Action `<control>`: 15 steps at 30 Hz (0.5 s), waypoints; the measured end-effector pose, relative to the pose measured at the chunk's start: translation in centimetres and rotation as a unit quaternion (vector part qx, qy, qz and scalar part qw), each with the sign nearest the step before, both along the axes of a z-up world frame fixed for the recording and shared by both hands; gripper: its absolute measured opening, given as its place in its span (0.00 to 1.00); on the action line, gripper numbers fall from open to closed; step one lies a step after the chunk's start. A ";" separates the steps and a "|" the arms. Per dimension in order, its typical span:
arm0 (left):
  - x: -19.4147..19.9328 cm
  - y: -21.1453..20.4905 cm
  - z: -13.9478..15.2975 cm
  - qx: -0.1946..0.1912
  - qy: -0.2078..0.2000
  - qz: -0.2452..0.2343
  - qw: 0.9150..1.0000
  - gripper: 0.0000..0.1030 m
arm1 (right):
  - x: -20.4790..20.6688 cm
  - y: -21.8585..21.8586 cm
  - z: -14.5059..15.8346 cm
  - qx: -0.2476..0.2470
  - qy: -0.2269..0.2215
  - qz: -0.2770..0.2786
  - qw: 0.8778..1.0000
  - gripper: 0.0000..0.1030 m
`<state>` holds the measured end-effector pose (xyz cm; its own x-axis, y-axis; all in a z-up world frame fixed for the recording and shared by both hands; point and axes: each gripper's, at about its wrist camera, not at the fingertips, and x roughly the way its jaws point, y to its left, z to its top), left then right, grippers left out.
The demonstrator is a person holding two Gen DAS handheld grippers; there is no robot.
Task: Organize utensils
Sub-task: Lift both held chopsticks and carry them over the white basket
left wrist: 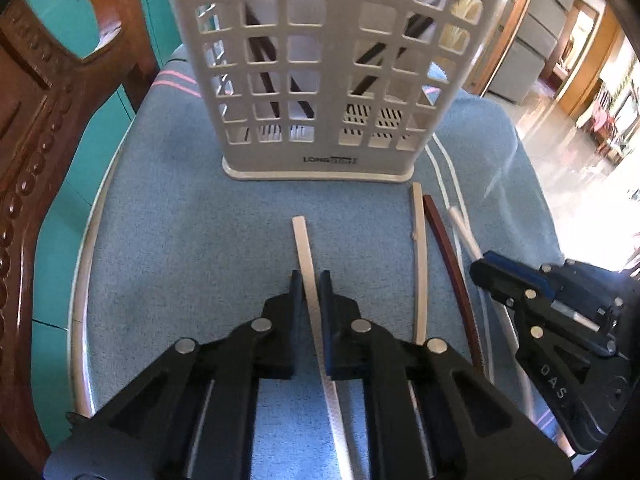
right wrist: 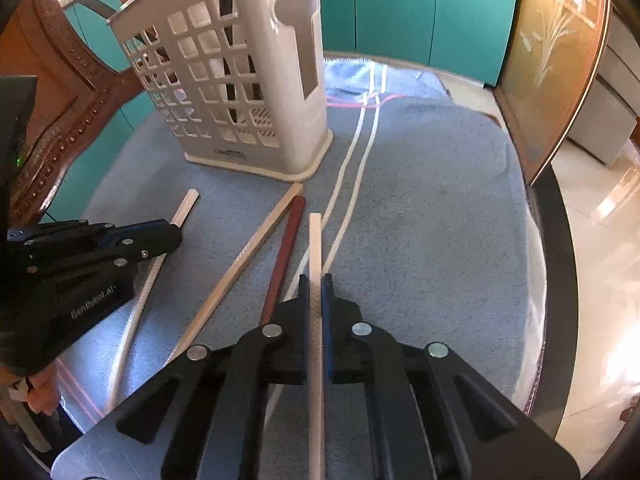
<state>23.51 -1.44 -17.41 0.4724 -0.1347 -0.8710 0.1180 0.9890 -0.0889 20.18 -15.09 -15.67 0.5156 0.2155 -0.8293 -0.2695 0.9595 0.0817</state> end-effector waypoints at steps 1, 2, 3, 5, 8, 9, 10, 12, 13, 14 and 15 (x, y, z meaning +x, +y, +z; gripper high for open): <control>-0.1 0.2 0.2 -0.001 -0.005 0.002 1.000 0.07 | -0.4 -0.1 0.5 0.001 -0.010 0.000 1.000 0.06; -0.2 0.4 0.5 0.002 -0.014 0.003 1.000 0.07 | -0.7 -0.3 1.1 0.005 -0.021 0.001 1.000 0.06; -0.5 0.4 1.2 0.007 -0.030 0.004 1.000 0.07 | -1.0 -0.6 1.8 0.011 -0.035 0.002 0.999 0.06; -1.3 0.6 2.5 0.003 -0.050 0.006 0.999 0.07 | -1.8 -1.0 3.3 0.021 -0.057 0.004 0.998 0.06; -2.7 1.0 5.0 -0.003 -0.091 0.004 0.996 0.07 | -3.8 -1.7 6.5 0.041 -0.109 0.015 0.993 0.06; -3.2 1.2 5.9 -0.006 -0.104 0.003 0.995 0.07 | -4.6 -1.9 7.8 0.049 -0.129 0.022 0.990 0.06; -4.0 1.5 7.0 -0.010 -0.121 0.001 0.993 0.07 | -5.2 -2.2 8.7 0.056 -0.144 0.027 0.988 0.06; -5.5 2.1 9.2 -0.014 -0.154 -0.001 0.988 0.07 | -6.9 -2.8 10.8 0.076 -0.179 0.041 0.980 0.06; -6.1 2.4 9.9 -0.014 -0.166 0.000 0.986 0.07 | -7.8 -3.2 11.9 0.087 -0.197 0.045 0.975 0.06; -6.9 2.7 11.0 -0.014 -0.185 0.003 0.983 0.07 | -8.3 -3.5 12.6 0.095 -0.206 0.047 0.973 0.06; -7.7 3.0 12.1 -0.012 -0.204 0.007 0.979 0.07 | -9.0 -4.0 13.7 0.109 -0.219 0.050 0.968 0.06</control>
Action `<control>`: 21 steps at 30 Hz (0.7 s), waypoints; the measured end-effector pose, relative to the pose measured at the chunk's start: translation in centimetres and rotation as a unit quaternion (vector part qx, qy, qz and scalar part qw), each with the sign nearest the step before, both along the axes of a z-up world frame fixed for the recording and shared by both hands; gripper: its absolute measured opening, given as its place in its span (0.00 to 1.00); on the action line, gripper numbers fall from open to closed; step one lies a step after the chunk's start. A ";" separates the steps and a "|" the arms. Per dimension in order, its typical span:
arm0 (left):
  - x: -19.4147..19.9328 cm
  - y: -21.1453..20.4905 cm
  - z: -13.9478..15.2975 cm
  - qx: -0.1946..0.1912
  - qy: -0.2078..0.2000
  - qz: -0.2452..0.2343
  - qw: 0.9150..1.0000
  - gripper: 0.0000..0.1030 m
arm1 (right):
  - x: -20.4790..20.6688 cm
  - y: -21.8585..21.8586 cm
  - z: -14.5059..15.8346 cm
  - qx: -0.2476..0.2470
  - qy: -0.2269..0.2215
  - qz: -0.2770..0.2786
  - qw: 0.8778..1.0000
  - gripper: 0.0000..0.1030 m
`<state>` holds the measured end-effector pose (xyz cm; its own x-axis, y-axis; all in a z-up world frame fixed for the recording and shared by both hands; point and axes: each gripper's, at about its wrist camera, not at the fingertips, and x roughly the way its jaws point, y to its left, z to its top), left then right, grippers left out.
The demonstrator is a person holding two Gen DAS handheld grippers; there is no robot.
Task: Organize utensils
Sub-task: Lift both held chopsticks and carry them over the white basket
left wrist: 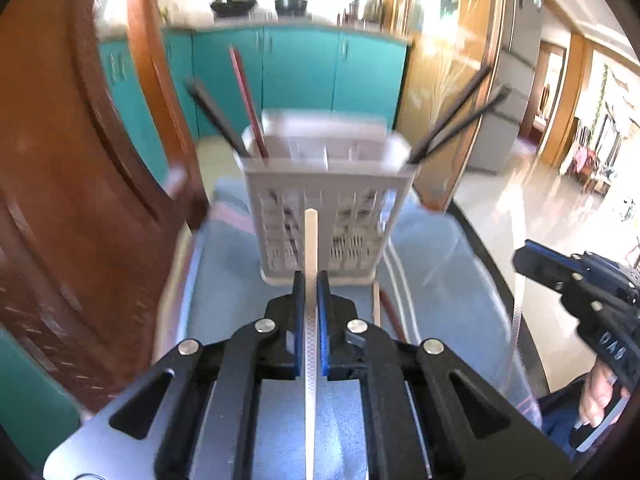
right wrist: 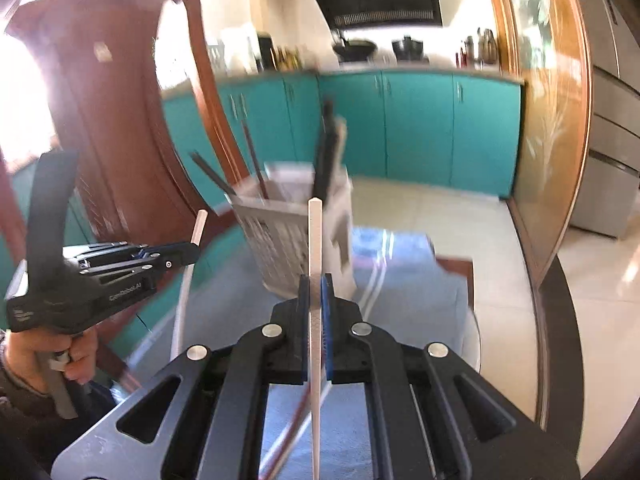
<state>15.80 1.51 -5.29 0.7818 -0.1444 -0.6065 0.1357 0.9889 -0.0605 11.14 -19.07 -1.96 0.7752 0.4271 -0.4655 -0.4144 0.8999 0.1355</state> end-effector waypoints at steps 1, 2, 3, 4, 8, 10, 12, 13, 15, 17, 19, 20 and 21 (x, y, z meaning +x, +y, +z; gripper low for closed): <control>-0.6 0.2 0.9 0.000 -0.014 0.002 1.000 0.07 | -0.5 -0.3 0.8 0.008 -0.009 0.001 1.000 0.06; -1.1 0.4 2.0 -0.001 -0.030 0.003 1.000 0.07 | -1.1 -0.7 1.9 0.019 -0.021 0.002 1.000 0.06; -2.1 0.7 3.7 -0.004 -0.052 0.004 0.999 0.07 | -1.4 -1.0 2.5 0.024 -0.029 0.002 0.999 0.06; -2.6 0.9 4.7 -0.007 -0.066 0.002 0.998 0.07 | -1.9 -1.4 4.0 0.040 -0.044 0.004 0.998 0.06; -5.1 1.7 10.8 -0.018 -0.146 -0.004 0.989 0.07 | -1.9 -2.1 8.2 0.092 -0.086 0.017 0.992 0.06; -5.5 2.3 13.4 -0.029 -0.178 -0.005 0.984 0.07 | -1.5 -2.2 10.4 0.112 -0.109 0.016 0.988 0.06; -5.1 2.8 15.9 -0.042 -0.209 0.003 0.977 0.07 | -1.0 -2.0 12.1 0.121 -0.137 0.004 0.983 0.06; -4.8 2.7 16.5 -0.046 -0.221 0.007 0.974 0.07 | -0.3 -1.7 12.8 0.121 -0.151 -0.010 0.981 0.06; -3.7 3.1 17.5 -0.059 -0.255 0.027 0.965 0.07 | 0.3 -0.8 13.6 0.123 -0.163 -0.025 0.979 0.06; -2.7 3.3 17.7 -0.073 -0.281 0.040 0.956 0.07 | 1.6 0.2 13.9 0.130 -0.171 -0.030 0.976 0.06; -1.1 3.3 17.1 -0.078 -0.280 0.056 0.955 0.07 | 3.0 1.4 13.8 0.122 -0.193 -0.051 0.972 0.06; -0.2 3.1 16.7 -0.080 -0.275 0.057 0.956 0.07 | 3.5 1.8 13.7 0.118 -0.198 -0.057 0.971 0.06; 0.5 2.9 16.1 -0.081 -0.269 0.059 0.958 0.07 | 4.3 2.3 13.4 0.114 -0.198 -0.064 0.971 0.06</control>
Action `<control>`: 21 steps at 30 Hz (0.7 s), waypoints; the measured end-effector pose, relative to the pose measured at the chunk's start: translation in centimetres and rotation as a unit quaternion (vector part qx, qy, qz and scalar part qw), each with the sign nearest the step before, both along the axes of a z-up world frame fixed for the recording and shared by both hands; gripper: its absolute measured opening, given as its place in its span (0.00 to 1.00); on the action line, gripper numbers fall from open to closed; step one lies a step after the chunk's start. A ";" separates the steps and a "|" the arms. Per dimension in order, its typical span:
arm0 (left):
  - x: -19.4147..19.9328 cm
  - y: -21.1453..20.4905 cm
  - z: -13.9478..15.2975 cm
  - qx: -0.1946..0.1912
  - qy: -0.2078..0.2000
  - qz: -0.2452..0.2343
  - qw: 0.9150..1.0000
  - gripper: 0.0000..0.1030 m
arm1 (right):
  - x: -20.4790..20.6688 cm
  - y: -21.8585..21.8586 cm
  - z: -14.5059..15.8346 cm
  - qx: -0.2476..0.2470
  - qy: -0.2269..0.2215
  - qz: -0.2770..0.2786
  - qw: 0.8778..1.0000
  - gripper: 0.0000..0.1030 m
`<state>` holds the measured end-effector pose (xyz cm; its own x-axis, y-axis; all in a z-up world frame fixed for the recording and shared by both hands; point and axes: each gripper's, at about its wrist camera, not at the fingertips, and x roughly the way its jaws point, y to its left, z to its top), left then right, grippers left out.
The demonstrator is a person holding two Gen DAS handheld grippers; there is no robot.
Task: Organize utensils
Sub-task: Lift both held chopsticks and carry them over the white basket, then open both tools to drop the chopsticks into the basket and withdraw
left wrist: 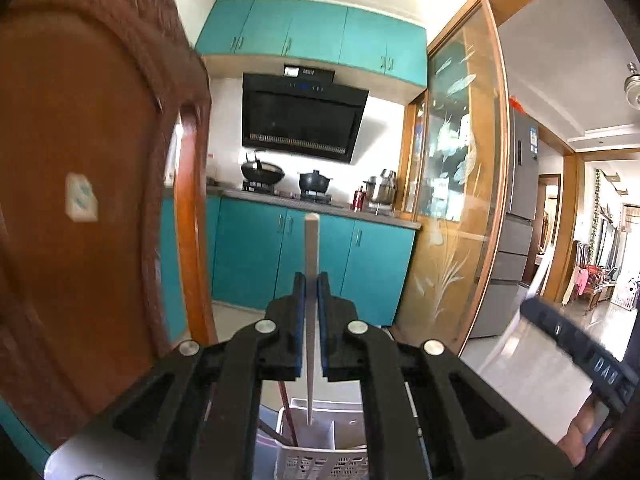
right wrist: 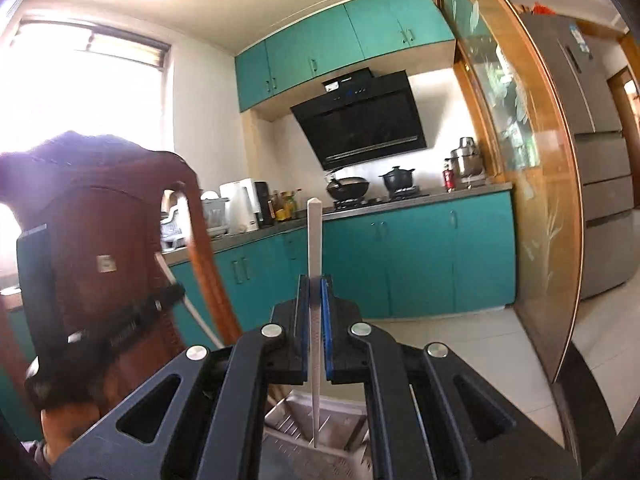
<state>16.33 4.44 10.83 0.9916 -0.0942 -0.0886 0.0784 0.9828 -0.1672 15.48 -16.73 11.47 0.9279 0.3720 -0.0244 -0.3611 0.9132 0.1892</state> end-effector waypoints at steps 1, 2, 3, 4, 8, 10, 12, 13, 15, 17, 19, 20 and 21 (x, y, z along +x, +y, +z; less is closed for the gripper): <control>0.3 0.2 -0.5 0.003 0.006 0.004 1.000 0.07 | 0.6 0.4 -0.4 -0.002 0.002 -0.003 1.000 0.06; 1.3 -0.1 -1.1 0.011 0.015 0.009 1.000 0.07 | 1.3 0.8 -0.9 -0.005 0.005 -0.004 1.000 0.06; 2.0 -0.5 -1.8 0.018 0.025 0.013 0.999 0.07 | 2.1 1.4 -1.5 -0.013 0.007 -0.007 1.000 0.06; 2.8 -0.5 -2.1 0.021 0.032 0.016 0.999 0.07 | 2.7 1.8 -1.9 -0.021 0.010 -0.010 1.000 0.06; 4.5 -0.9 -3.8 0.032 0.064 0.010 0.997 0.07 | 4.6 3.1 -4.4 -0.052 0.034 -0.010 0.998 0.06; 5.3 -1.0 -4.6 0.042 0.075 0.014 0.996 0.07 | 5.1 3.4 -5.2 -0.058 0.045 -0.005 0.997 0.06; 5.8 -1.1 -5.0 0.044 0.085 0.015 0.995 0.07 | 5.3 3.5 -5.9 -0.066 0.055 -0.001 0.996 0.06; 6.1 -1.0 -5.3 0.044 0.092 0.013 0.995 0.07 | 5.3 3.8 -6.0 -0.069 0.057 0.000 0.996 0.06; 6.3 -0.7 -5.6 0.043 0.101 0.014 0.994 0.07 | 5.3 3.8 -6.3 -0.073 0.060 0.000 0.996 0.06; 6.4 -0.7 -6.0 0.043 0.108 0.012 0.993 0.07 | 5.1 3.8 -6.5 -0.075 0.063 -0.001 0.995 0.06; 6.2 -0.8 -6.2 0.046 0.109 0.012 0.993 0.07 | 4.7 3.6 -6.5 -0.074 0.065 -0.002 0.995 0.09; 6.3 -0.9 -6.2 0.048 0.109 0.011 0.993 0.07 | 4.4 3.4 -6.4 -0.072 0.065 -0.003 0.995 0.11; 6.1 -1.0 -6.2 0.050 0.107 0.009 0.993 0.07 | 4.2 3.2 -6.3 -0.069 0.063 -0.003 0.996 0.15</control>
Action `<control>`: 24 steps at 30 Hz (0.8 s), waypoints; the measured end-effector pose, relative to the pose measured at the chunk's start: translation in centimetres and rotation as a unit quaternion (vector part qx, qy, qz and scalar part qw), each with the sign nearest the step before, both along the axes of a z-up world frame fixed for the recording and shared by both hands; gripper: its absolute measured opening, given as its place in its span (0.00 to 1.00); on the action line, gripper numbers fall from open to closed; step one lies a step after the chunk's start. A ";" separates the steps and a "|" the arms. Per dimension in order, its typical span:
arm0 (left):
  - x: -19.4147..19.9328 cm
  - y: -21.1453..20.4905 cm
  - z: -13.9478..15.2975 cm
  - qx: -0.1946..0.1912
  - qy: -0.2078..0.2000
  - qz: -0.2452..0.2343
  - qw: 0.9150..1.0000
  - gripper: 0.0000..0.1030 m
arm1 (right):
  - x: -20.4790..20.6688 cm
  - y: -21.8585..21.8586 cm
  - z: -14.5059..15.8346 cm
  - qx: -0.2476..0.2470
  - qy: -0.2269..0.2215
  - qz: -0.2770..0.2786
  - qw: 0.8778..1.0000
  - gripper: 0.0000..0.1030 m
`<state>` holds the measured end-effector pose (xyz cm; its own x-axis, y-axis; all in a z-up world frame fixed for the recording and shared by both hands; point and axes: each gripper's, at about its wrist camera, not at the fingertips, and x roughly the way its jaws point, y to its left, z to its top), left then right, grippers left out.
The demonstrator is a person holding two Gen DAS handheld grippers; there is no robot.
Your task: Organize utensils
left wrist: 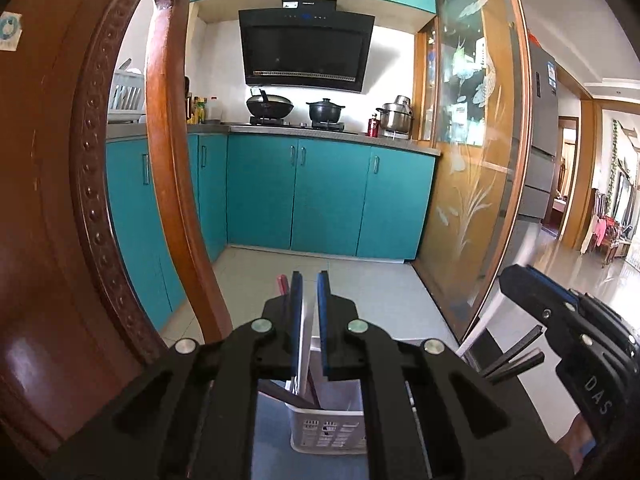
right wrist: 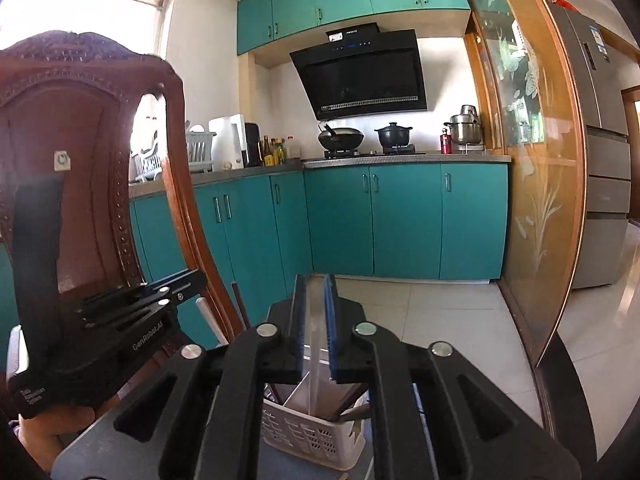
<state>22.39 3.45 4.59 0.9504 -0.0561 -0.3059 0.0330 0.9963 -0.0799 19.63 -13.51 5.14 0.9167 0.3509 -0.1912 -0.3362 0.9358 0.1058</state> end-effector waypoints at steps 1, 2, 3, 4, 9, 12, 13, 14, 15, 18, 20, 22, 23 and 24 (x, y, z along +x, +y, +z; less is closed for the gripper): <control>0.0 -0.1 0.0 0.002 -0.001 0.000 1.000 0.08 | -0.4 -0.3 0.1 0.003 -0.001 0.000 1.000 0.19; -0.2 -0.1 0.1 0.004 -0.003 0.000 1.000 0.11 | -0.9 -0.5 0.2 0.006 -0.003 0.002 1.000 0.20; -0.2 -0.1 0.3 0.003 -0.005 -0.002 1.000 0.13 | -1.4 -0.8 0.3 0.008 -0.007 0.005 1.000 0.21; -0.6 0.0 0.3 -0.003 -0.012 -0.005 1.000 0.16 | -2.4 -1.1 0.6 0.009 -0.017 0.008 1.000 0.21; -3.5 1.1 -0.1 -0.028 -0.041 -0.022 0.999 0.22 | -6.8 -2.8 0.9 0.009 -0.037 0.038 0.999 0.21; -5.2 1.5 -0.7 -0.027 -0.037 -0.021 0.999 0.22 | -8.4 -3.9 -1.8 0.005 0.005 0.061 0.998 0.21; -5.5 1.5 -1.0 -0.027 -0.034 -0.022 0.999 0.26 | -8.3 -4.0 -3.0 0.001 0.027 0.061 0.998 0.21; -5.8 1.3 -1.5 -0.023 -0.024 -0.023 0.999 0.31 | -7.7 -3.9 -5.0 -0.010 0.069 0.061 0.996 0.21; -5.9 1.2 -2.0 -0.020 -0.015 -0.023 0.999 0.32 | -7.1 -3.7 -6.5 -0.018 0.101 0.060 0.993 0.21; -5.6 0.4 -4.7 0.003 0.040 -0.020 0.999 0.34 | -4.1 -2.9 -13.1 -0.047 0.244 0.039 0.968 0.21; -4.8 -0.3 -7.0 0.021 0.090 -0.015 0.996 0.34 | -2.8 -1.9 -16.8 -0.081 0.313 0.027 0.946 0.21; -4.1 -0.7 -8.6 0.028 0.129 -0.015 0.991 0.34 | -2.4 -1.0 -18.6 -0.101 0.342 0.031 0.934 0.22; -3.9 -0.7 -9.1 0.028 0.139 -0.017 0.990 0.34 | -2.4 -0.6 -19.3 -0.112 0.352 0.029 0.929 0.24; -3.7 -0.8 -9.4 0.028 0.147 -0.019 0.989 0.35 | -2.4 -0.3 -20.0 -0.122 0.358 0.025 0.925 0.28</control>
